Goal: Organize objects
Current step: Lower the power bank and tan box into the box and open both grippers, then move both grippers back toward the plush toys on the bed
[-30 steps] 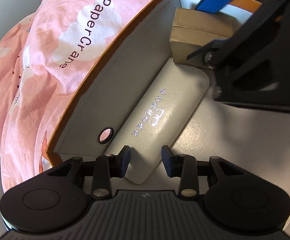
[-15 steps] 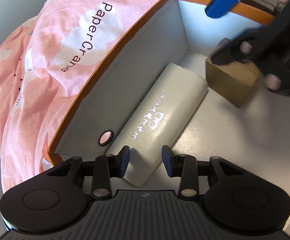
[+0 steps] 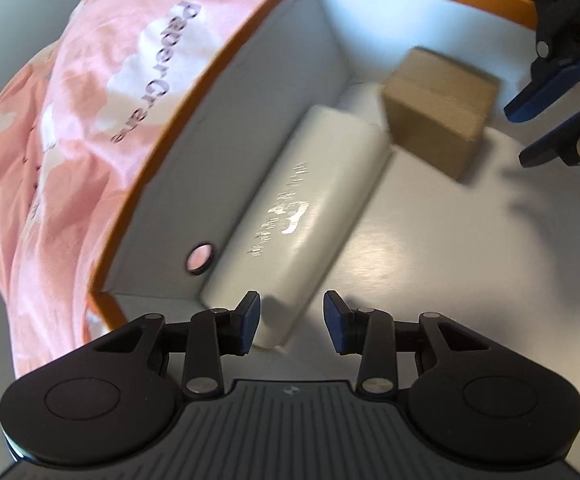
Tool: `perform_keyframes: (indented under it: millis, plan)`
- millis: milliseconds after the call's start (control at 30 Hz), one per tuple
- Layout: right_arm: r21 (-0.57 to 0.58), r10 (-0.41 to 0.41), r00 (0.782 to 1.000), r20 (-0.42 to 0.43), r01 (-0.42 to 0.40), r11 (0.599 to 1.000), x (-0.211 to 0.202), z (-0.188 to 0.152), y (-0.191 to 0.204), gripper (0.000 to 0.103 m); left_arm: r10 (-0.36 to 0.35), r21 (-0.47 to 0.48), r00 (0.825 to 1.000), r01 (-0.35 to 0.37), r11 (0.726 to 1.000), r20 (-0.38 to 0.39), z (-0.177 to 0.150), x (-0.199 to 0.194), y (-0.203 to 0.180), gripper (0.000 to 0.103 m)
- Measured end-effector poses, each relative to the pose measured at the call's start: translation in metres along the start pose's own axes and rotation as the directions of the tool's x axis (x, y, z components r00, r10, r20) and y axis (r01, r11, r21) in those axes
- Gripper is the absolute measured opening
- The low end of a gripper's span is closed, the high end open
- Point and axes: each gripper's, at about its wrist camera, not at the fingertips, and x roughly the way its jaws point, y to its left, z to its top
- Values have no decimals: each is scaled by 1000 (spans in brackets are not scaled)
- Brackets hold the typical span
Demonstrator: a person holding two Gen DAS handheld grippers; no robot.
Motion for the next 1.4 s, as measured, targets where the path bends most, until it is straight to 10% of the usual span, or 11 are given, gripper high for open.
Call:
perform_keyframes:
  millis: [600,867,1167,1400]
  plan:
    - [24,-102,980,173,100,995,12,20,-27,11,45,-56,999,-44,997,10,4,-19,-9,39]
    - [152,-67,951,300,21,988,-19,0,-34,12,-17,-117,989,34,993,146,-2,-33,28,39]
    - [404,-203,851,484,-12,915,-102,-102,-44,26,-148,-200,885,258,945,441,19,-85,32,38]
    - [687,-363,832,421,-31,726,-117,-206,-51,31,-296,-99,788,408,907,540,34,-129,-31,35]
